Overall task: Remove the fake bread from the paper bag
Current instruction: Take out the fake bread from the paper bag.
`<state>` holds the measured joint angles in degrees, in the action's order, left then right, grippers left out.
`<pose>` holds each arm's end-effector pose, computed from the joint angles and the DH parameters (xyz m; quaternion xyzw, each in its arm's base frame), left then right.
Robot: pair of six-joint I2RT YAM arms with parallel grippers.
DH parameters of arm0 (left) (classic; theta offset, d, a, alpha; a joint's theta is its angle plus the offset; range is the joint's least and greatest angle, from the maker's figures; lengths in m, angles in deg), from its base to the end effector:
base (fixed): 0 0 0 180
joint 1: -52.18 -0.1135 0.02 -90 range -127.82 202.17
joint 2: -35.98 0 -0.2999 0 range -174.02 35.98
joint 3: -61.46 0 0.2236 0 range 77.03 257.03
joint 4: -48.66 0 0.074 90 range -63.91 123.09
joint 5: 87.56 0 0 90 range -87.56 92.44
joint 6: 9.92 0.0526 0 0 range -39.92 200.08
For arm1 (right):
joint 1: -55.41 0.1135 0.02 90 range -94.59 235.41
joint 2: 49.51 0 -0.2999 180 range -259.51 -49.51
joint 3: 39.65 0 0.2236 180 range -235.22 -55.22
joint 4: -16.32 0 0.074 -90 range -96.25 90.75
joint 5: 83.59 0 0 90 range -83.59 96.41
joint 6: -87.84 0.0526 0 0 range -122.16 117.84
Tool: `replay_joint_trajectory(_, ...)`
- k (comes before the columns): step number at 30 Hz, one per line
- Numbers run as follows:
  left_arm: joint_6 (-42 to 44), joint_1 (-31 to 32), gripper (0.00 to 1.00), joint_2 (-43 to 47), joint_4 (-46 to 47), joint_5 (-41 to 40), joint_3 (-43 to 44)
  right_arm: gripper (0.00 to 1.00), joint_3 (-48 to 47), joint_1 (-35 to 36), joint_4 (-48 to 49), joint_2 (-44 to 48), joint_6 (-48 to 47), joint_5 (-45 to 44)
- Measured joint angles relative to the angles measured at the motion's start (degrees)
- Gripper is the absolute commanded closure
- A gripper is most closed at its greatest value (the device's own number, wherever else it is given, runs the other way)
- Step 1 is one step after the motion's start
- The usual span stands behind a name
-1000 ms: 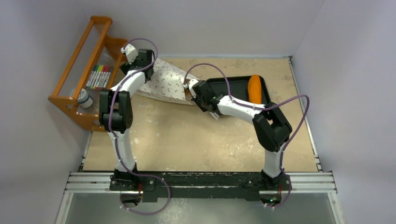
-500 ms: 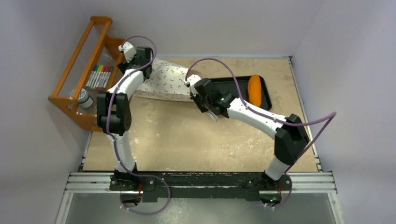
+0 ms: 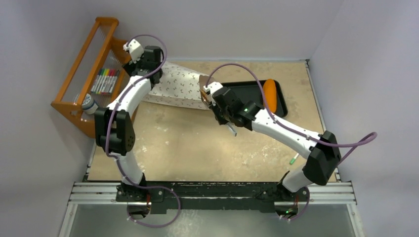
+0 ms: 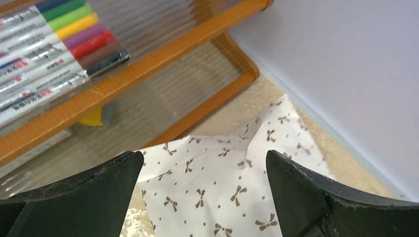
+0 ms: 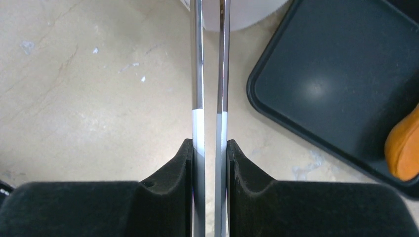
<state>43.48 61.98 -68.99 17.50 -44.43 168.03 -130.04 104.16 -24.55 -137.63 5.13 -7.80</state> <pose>0.4171 -0.0331 0.3552 -0.3785 0.7248 0.1339 0.5598 0.2281 0.2405 0.3441 -0.2663 0.8553 0.1038 0.4322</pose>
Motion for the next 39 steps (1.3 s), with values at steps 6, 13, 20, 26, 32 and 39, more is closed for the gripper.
replay_joint_trajectory(6,-0.2,2.0,0.00,1.1,0.2,-1.2,-8.2,1.00,1.2,0.1,-3.8,4.6,2.1,-0.7)
replay_joint_trajectory(13,-2.0,3.6,0.00,5.4,1.7,-4.1,-16.3,1.00,1.2,3.9,-5.9,5.5,4.1,-0.6)
replay_joint_trajectory(20,-2.9,4.5,0.00,8.1,0.6,-6.7,-17.6,1.00,1.2,9.3,-5.7,1.5,6.4,0.4)
replay_joint_trajectory(26,-2.8,4.9,0.00,11.7,0.1,-9.2,-17.6,1.00,-0.5,14.7,-5.6,-0.8,9.2,0.5)
replay_joint_trajectory(32,-2.8,4.9,0.00,13.2,0.1,-10.8,-17.6,1.00,-6.0,18.3,-5.7,-5.3,10.3,0.7)
replay_joint_trajectory(39,-2.8,4.9,0.00,12.9,0.1,-10.6,-17.6,1.00,-7.3,18.7,-7.9,-6.1,12.6,-1.1)
